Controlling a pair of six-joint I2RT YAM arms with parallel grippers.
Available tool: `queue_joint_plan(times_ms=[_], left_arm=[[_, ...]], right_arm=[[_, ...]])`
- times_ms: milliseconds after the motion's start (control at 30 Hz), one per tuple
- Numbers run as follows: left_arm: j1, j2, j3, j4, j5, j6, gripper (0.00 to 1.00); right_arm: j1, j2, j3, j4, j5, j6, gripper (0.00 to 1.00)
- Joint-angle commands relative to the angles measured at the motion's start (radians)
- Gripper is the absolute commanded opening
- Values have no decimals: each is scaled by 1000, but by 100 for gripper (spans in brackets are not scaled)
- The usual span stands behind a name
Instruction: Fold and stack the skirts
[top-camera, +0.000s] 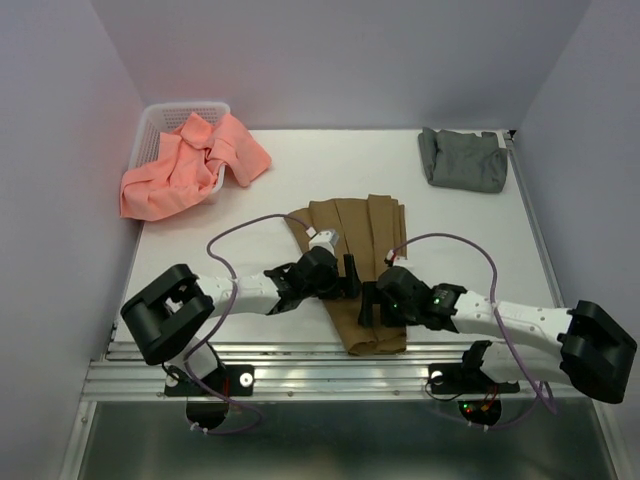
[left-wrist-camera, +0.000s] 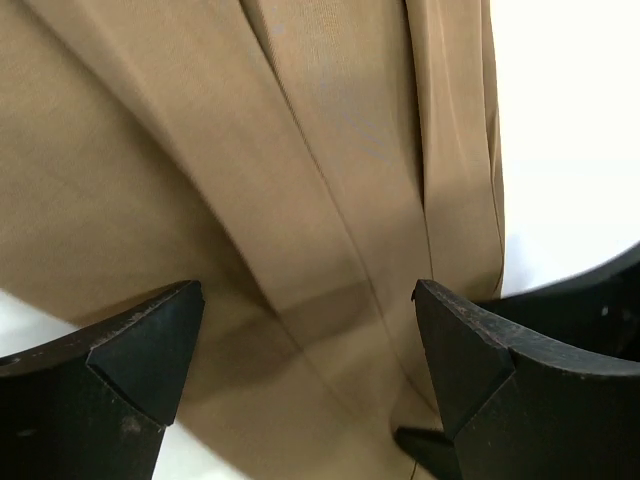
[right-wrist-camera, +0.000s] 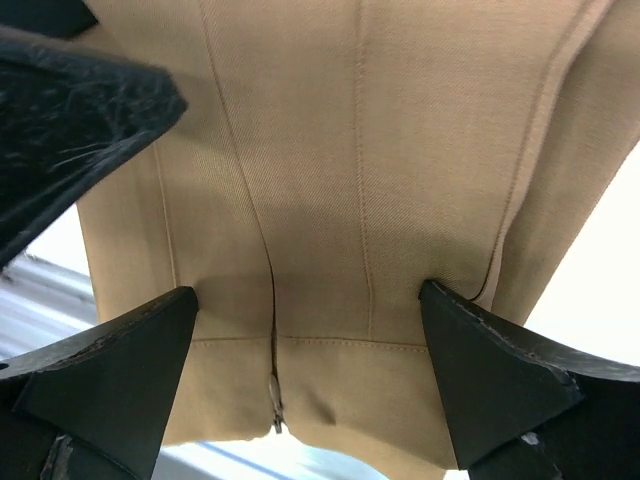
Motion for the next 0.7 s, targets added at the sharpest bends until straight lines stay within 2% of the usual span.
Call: queue_joint_plan(times_ms=[0,133,233,300,367,533,667], left_arm=[[43,86,60,36,-51,8,99],[105,168,108,36,-9,18,99],[125,180,154,-9,11,30,98],[125,157,175,-49,-14,39,98],[125,96,172,-90,-28,39,98],[126,-100,136,-158,-110,39,99],[171,-172,160,-207,-176,93,99]], right_arm=[[-89,133,-37,61,24,-67,100],[-201,218,15,143,-16,-158,100],[-212,241,110,125,28,-229,100],[-212,223,155,100,-17,-267,100],[-212,169,195,98,-79,-327,100],[-212,42,219,83,-266,-350,100],[-212,-44,201,176,-415,-356,100]])
